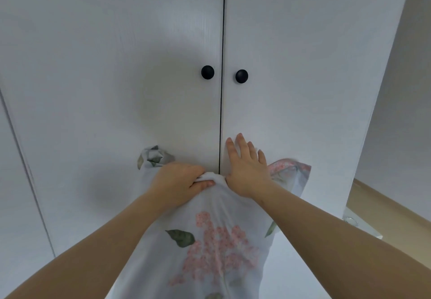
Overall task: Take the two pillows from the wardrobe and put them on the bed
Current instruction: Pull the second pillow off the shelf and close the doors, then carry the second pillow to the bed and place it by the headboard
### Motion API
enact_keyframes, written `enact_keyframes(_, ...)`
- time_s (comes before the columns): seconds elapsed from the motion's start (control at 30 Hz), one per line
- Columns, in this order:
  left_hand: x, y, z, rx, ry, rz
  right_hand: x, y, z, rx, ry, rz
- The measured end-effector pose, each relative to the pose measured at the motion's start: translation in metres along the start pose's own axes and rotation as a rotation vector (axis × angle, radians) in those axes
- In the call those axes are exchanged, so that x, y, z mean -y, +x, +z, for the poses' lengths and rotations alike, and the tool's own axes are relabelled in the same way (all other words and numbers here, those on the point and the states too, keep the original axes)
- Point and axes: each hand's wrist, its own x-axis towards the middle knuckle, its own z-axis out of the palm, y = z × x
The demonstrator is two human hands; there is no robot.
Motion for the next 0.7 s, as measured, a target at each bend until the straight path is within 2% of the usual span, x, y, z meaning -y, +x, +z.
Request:
enact_keyframes(0.13,0.007,0.001,0.008,0.053,-0.117,-0.073,0.001,0.011,0.005,0.000,-0.020,0.011)
enact_keyframes(0.43,0.006,0.006,0.011,0.150,-0.130,-0.130,0.000,0.012,0.009,-0.008,-0.019,0.015)
enact_keyframes(0.6,-0.010,0.004,0.010,0.188,-0.258,-0.116,-0.018,0.005,0.000,0.071,0.049,-0.039)
enact_keyframes(0.7,-0.015,0.003,0.014,0.151,-0.293,-0.118,-0.027,0.000,0.005,0.057,0.161,-0.029)
